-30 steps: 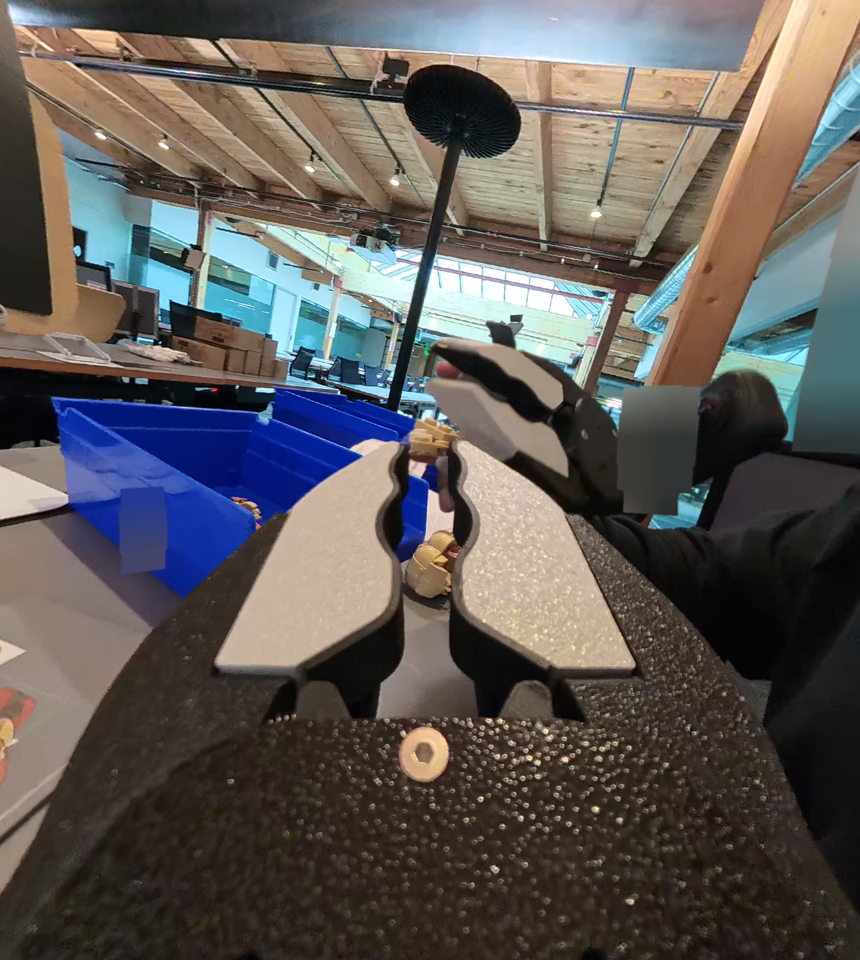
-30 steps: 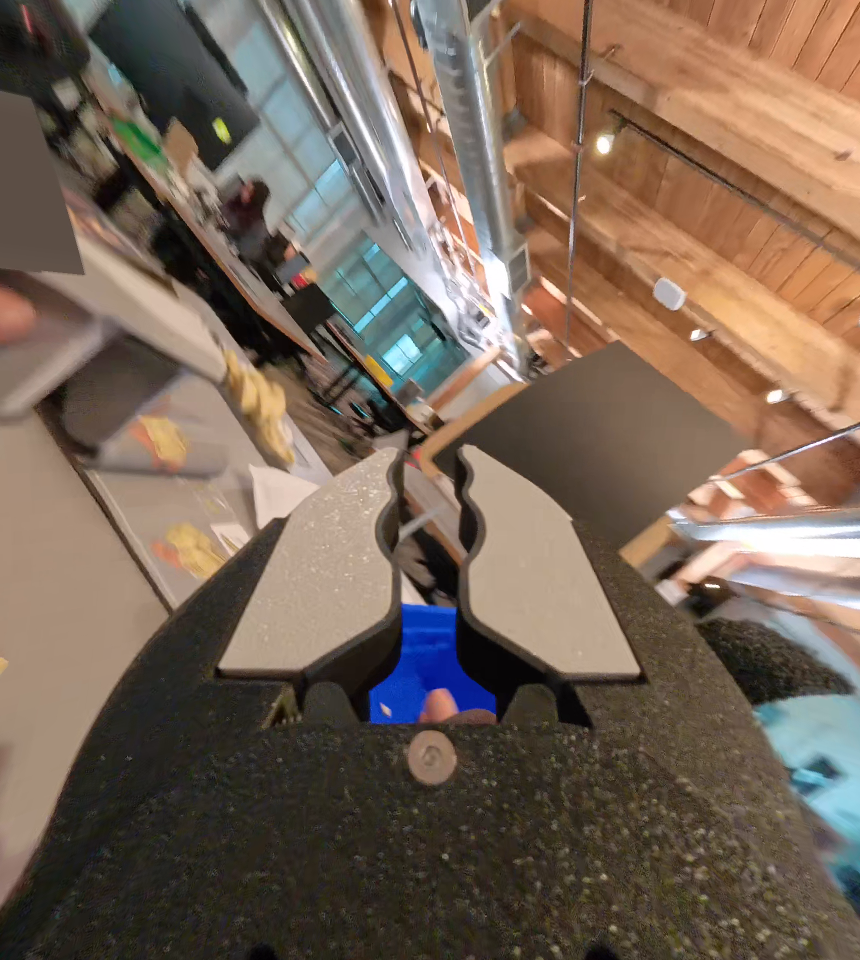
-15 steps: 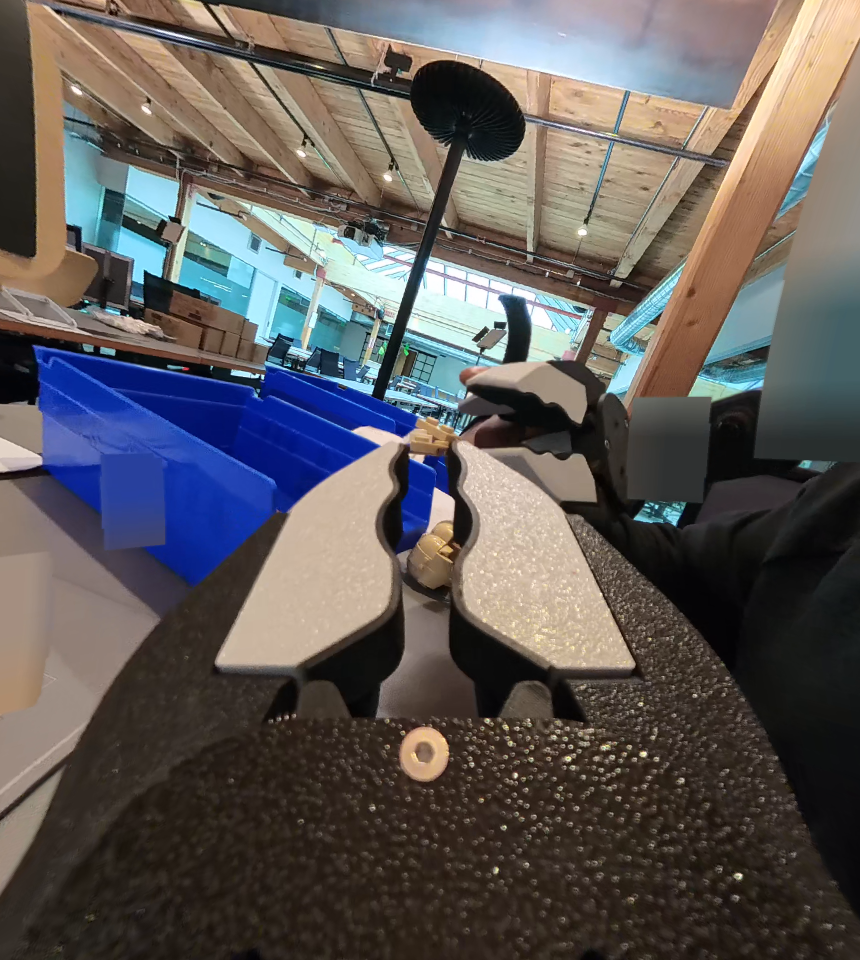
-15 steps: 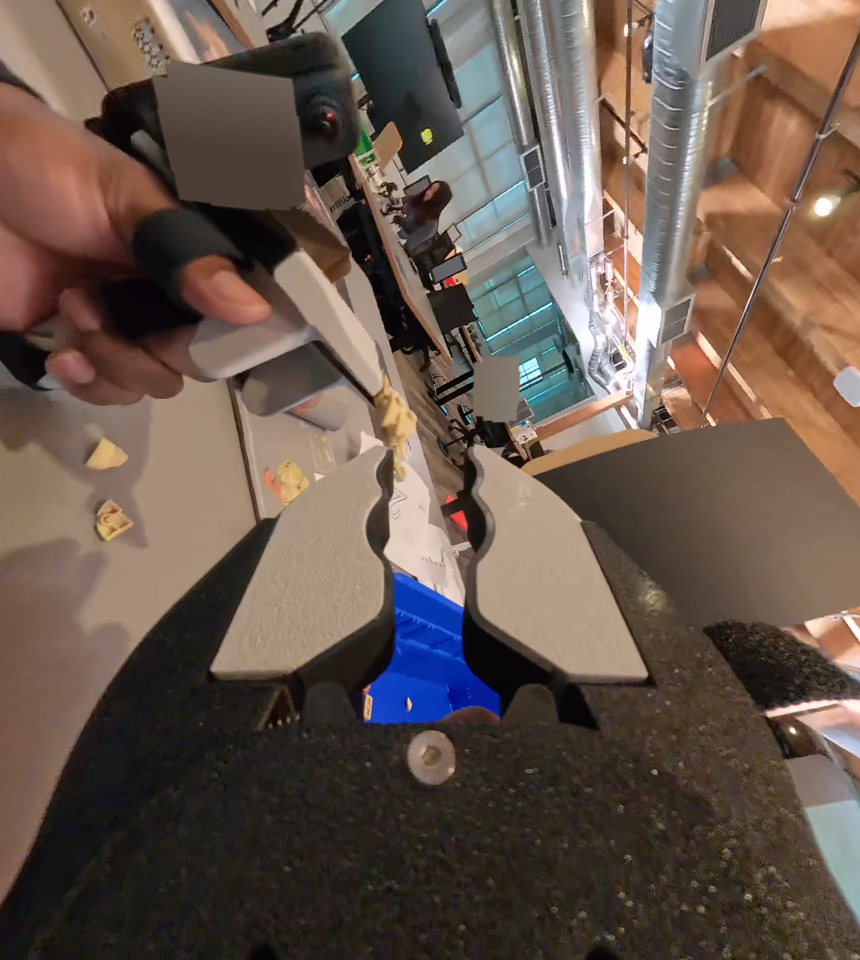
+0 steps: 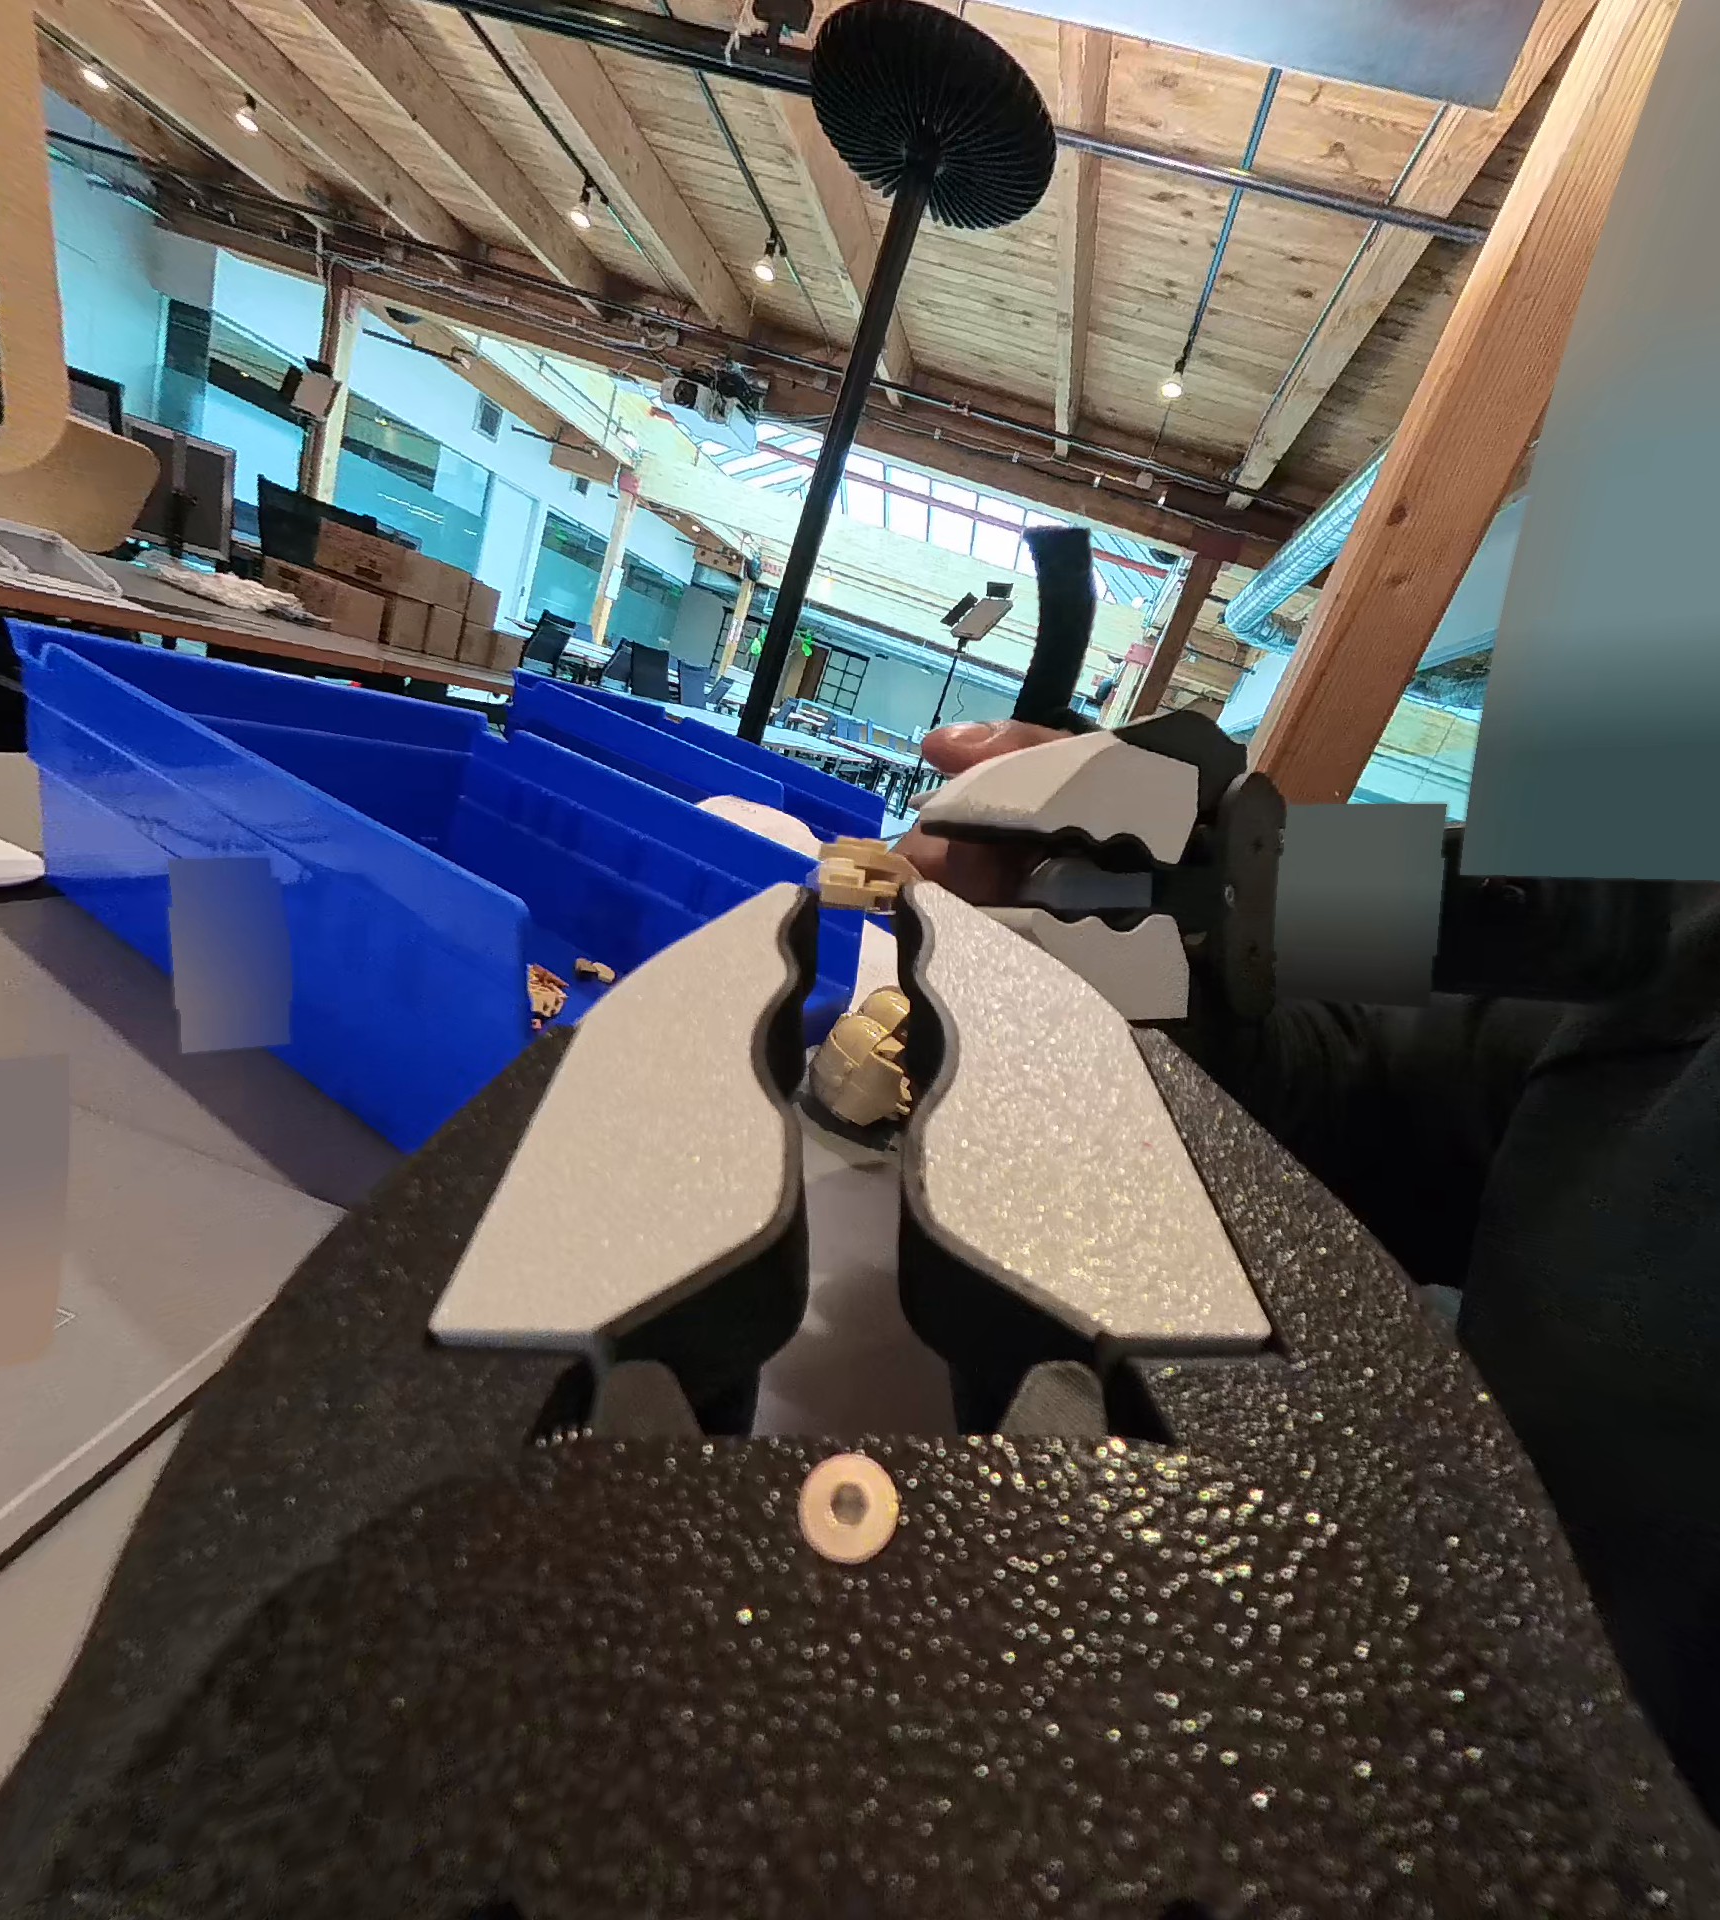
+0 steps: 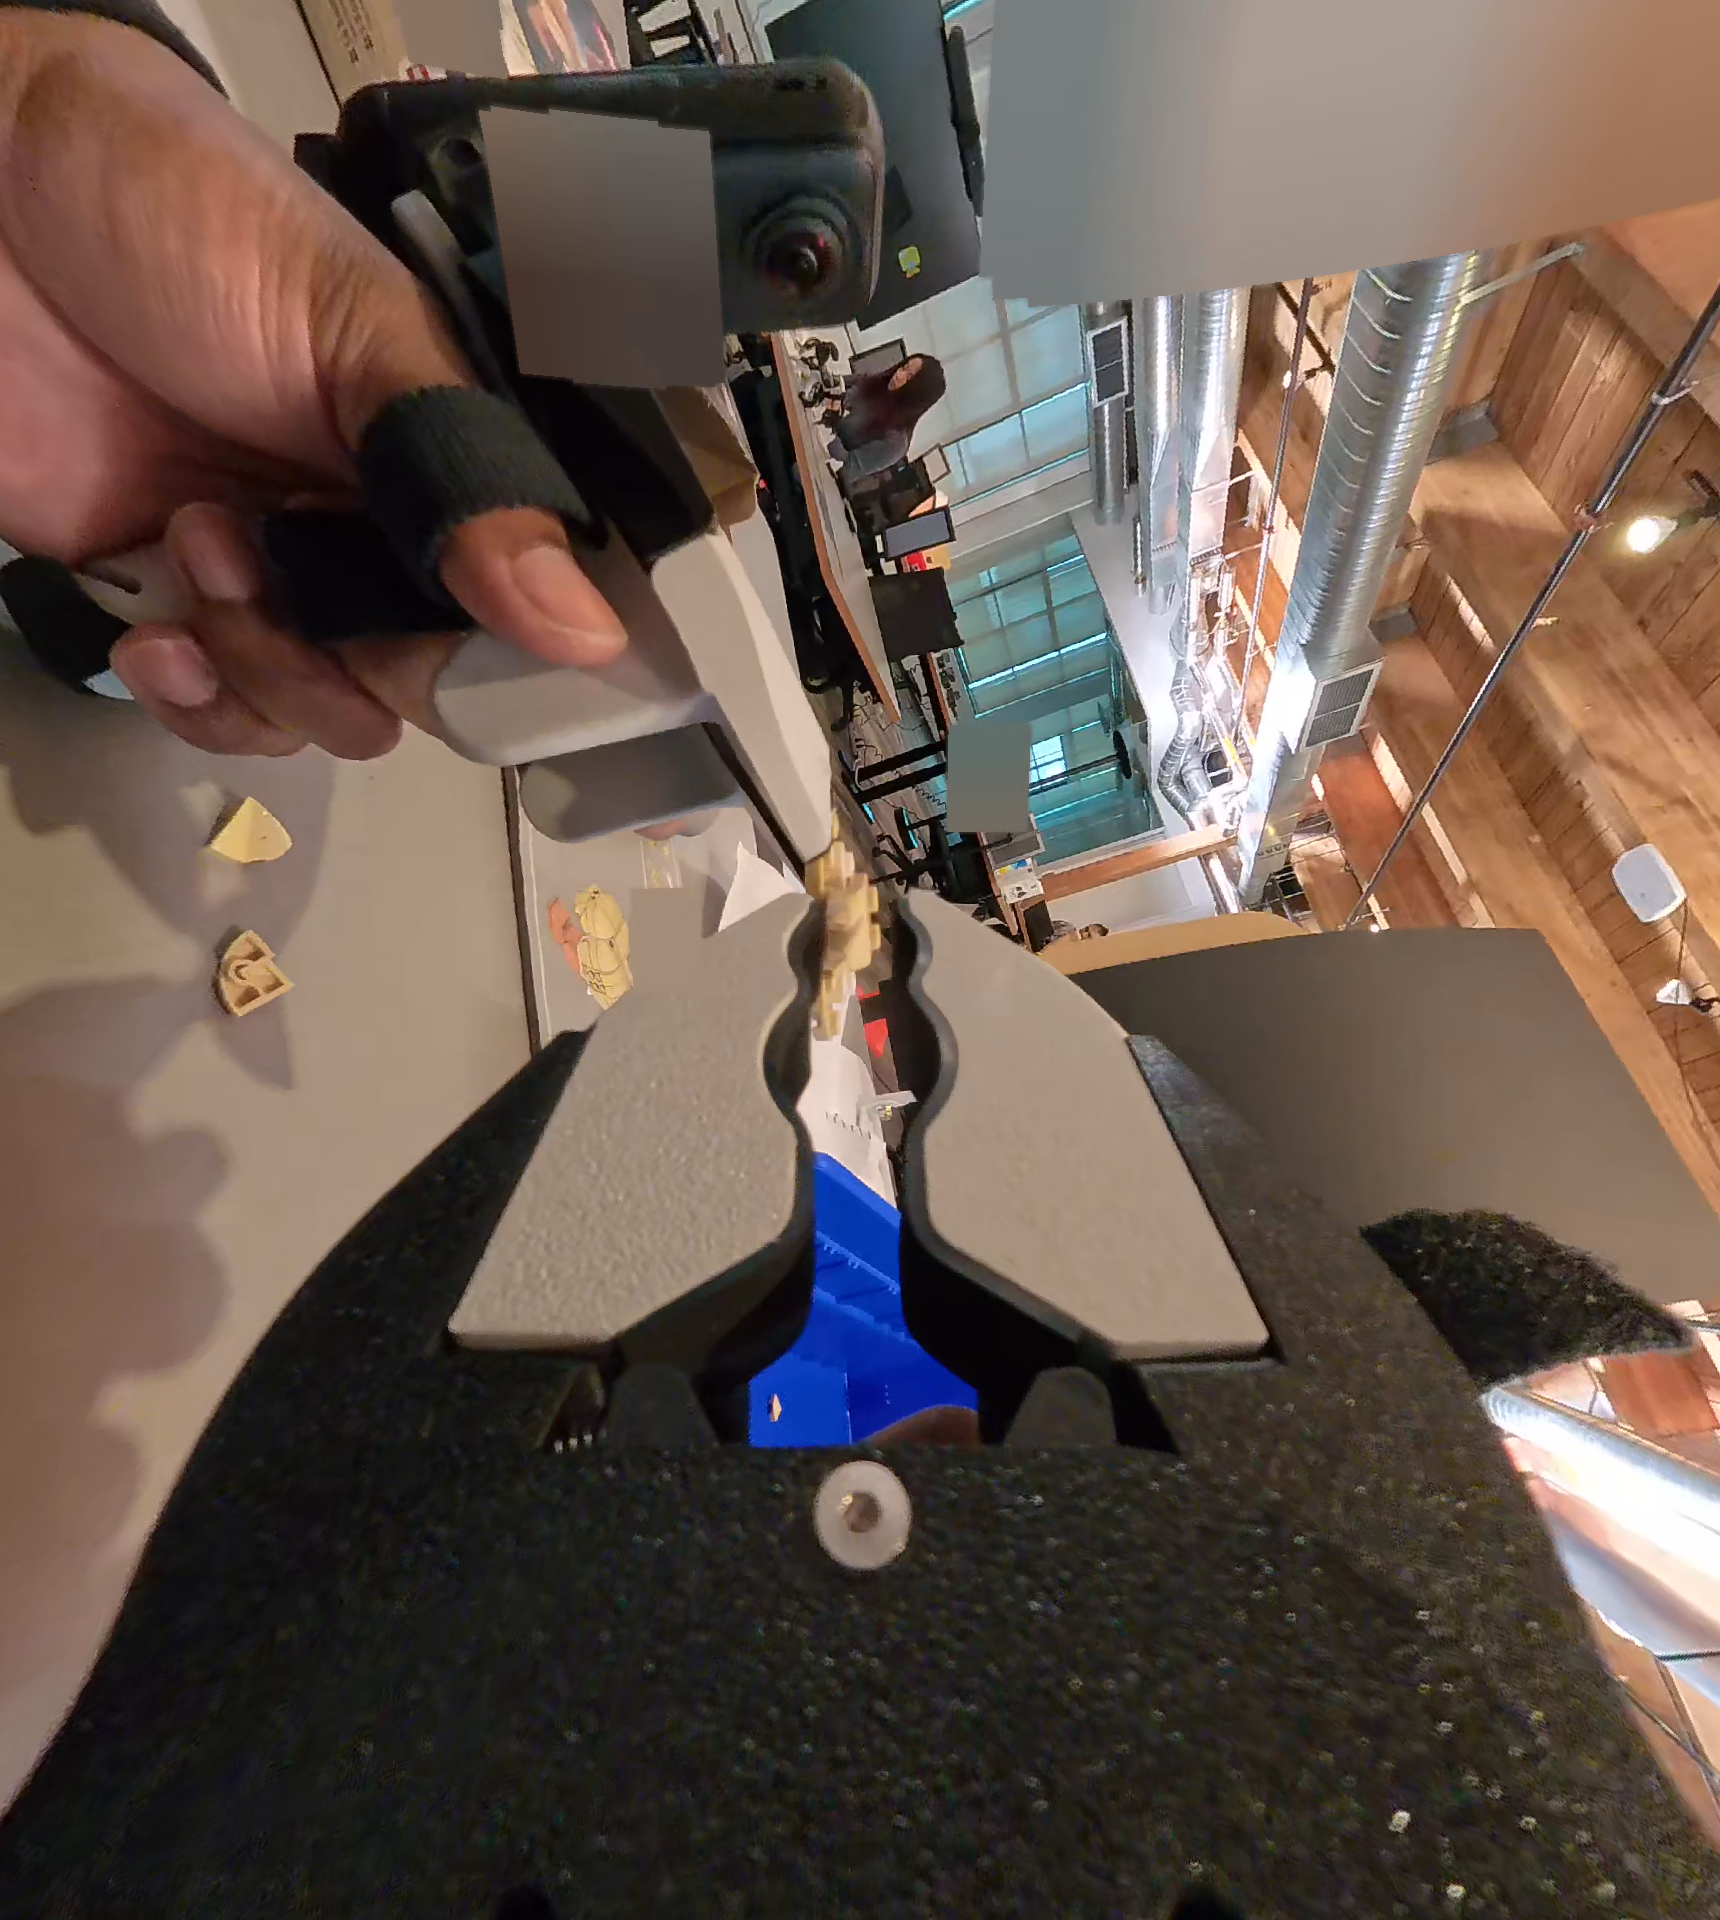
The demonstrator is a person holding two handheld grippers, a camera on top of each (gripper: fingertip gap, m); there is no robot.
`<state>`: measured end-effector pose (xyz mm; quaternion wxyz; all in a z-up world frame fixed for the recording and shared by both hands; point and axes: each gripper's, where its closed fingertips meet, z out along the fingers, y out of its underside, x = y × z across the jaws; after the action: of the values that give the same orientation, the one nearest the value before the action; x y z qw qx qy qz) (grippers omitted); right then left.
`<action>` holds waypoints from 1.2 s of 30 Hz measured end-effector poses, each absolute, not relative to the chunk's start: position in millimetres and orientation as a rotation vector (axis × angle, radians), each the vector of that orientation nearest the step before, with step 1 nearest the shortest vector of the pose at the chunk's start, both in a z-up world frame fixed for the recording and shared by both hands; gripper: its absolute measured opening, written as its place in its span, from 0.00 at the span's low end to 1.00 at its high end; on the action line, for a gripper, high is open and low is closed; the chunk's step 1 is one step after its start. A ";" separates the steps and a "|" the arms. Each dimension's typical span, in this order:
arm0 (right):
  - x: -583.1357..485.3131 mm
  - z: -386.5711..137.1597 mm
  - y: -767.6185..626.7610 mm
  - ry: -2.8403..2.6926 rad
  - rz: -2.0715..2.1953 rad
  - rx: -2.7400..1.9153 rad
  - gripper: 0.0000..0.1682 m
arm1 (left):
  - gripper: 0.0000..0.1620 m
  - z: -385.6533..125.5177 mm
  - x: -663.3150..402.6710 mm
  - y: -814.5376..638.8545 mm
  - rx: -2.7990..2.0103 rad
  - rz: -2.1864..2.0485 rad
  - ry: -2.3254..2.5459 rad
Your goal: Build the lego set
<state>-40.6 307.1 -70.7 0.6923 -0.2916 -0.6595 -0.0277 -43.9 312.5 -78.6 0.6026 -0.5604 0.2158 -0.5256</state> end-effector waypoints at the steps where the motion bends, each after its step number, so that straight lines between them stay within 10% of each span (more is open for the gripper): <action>1: -40.9 -71.1 307.0 -1.474 -0.068 -0.651 0.06 | 0.09 -79.0 -43.4 312.2 -1.298 -1.216 0.503; 19: -44.6 -73.2 298.5 -1.497 -0.032 -0.652 0.05 | 0.08 -80.5 -36.8 305.8 -1.246 -1.207 0.562; 36: -40.7 -81.2 309.6 -1.552 -0.085 -0.689 0.25 | 0.09 -76.5 -33.8 298.8 -1.208 -1.230 0.596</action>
<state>-40.7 309.6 -81.2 0.6597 -0.3046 -0.6859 -0.0378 -33.8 298.8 -76.5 0.6122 -0.5235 0.2582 -0.5334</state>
